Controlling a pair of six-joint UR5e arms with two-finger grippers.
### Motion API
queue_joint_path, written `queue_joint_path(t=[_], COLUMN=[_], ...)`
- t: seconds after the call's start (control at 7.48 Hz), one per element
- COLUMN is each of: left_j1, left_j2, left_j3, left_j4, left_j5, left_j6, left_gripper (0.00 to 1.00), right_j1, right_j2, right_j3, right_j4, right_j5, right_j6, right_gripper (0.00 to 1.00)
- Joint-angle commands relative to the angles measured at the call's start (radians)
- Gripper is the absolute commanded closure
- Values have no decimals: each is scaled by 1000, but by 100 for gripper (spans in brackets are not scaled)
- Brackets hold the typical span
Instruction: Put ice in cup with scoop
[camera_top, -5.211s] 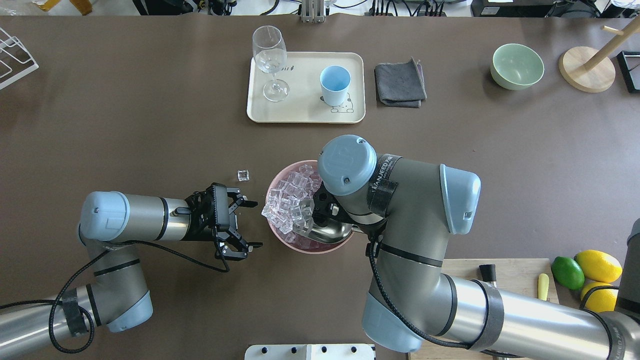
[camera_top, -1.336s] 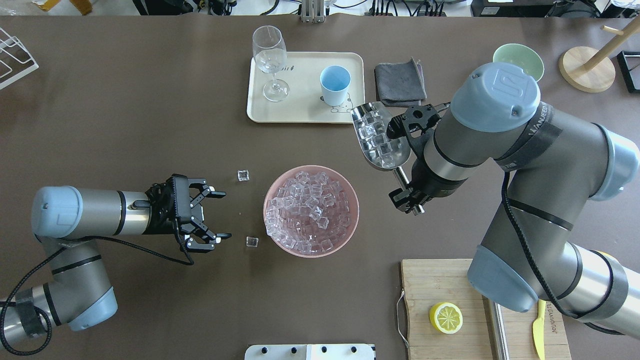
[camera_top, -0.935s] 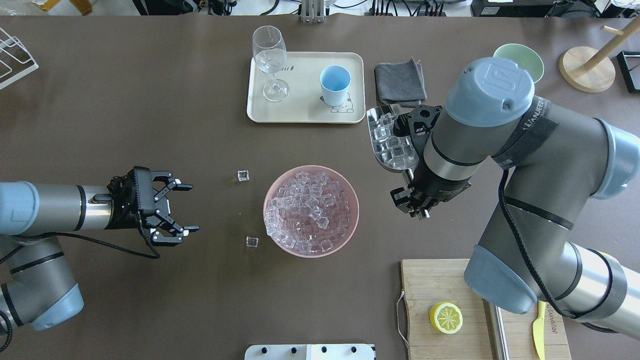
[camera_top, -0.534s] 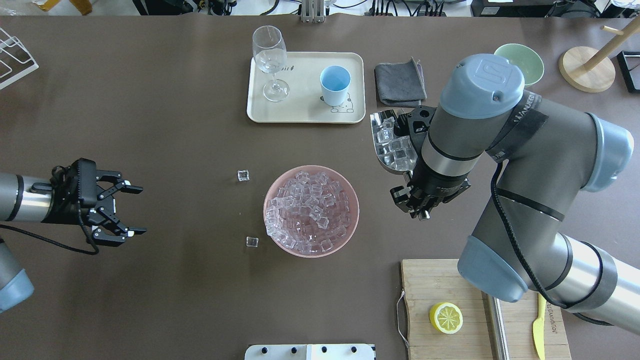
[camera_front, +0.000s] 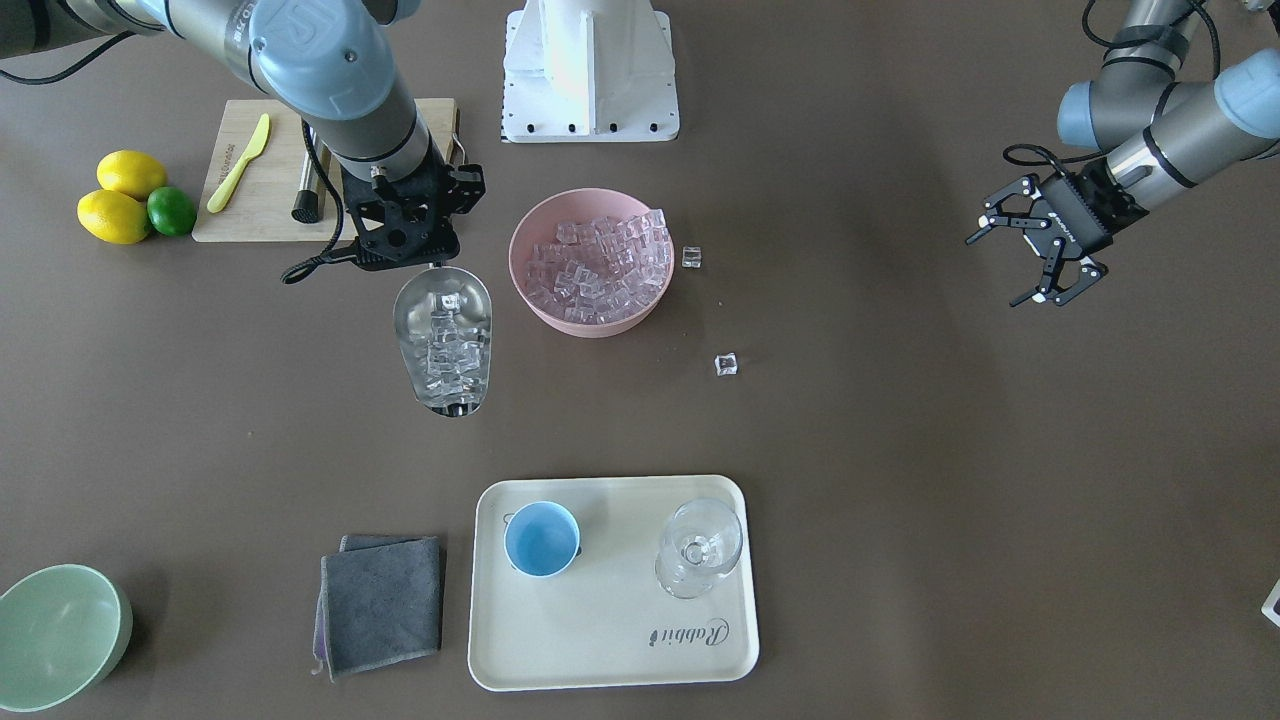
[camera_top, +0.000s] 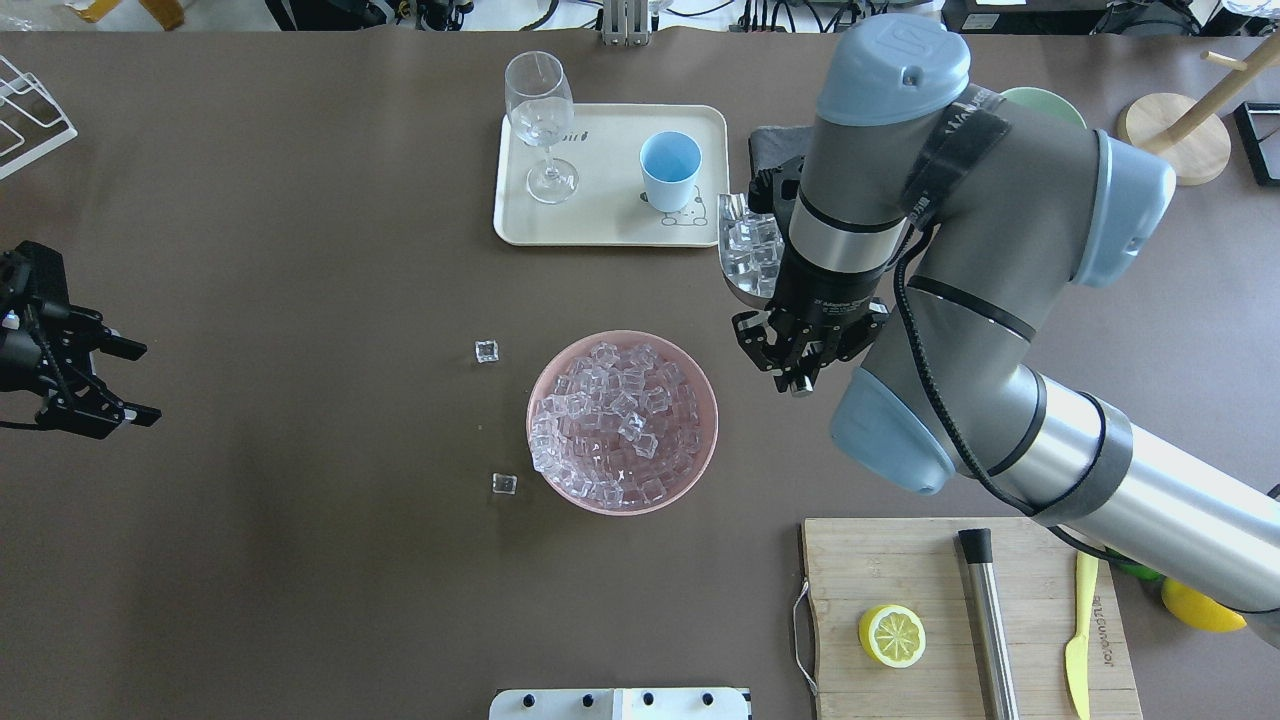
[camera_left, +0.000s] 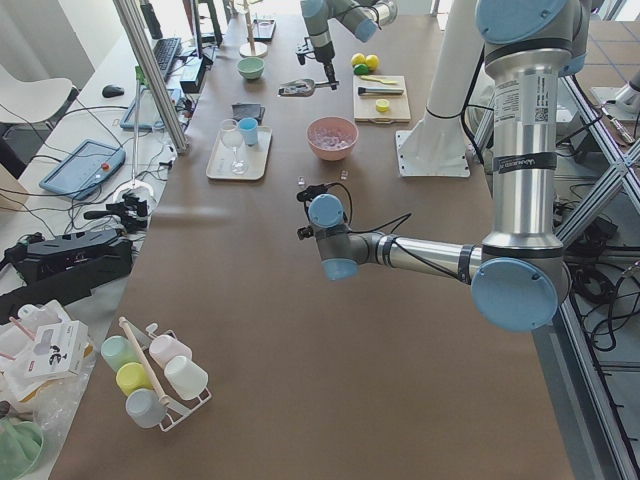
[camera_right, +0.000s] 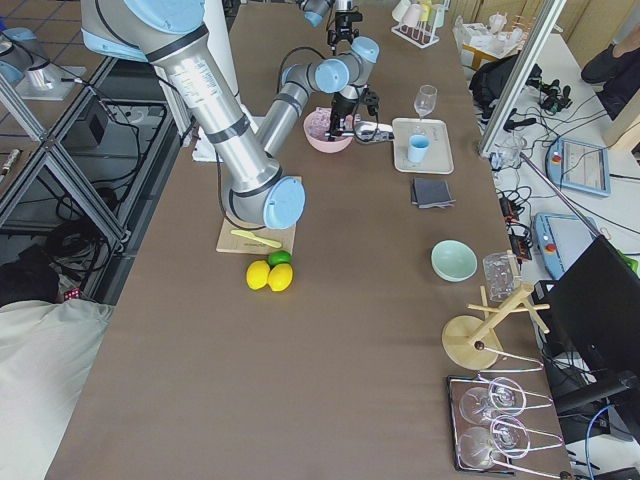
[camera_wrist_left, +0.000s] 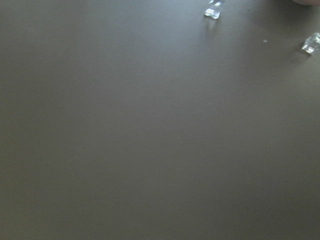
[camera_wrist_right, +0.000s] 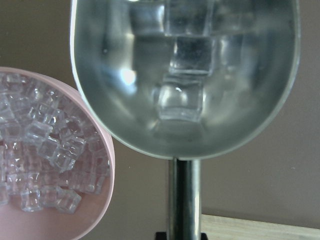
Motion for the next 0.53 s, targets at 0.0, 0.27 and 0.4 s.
queue_joint_path(t=[0.0, 0.27, 0.4], left_j1=[-148, -236, -314], left_j2=[5, 52, 57], left_j3=[-8, -4, -16], left_j4=[390, 456, 570], left_j5=[-177, -168, -168], left_j6=[3, 261, 361], left_gripper=[2, 2, 2], right_j1=[30, 58, 70], right_j2=[155, 279, 341], right_j3=[-178, -344, -436], right_j4=[-15, -12, -9], right_j5=[44, 95, 118], right_j6=[0, -5, -5], right_gripper=[100, 100, 100])
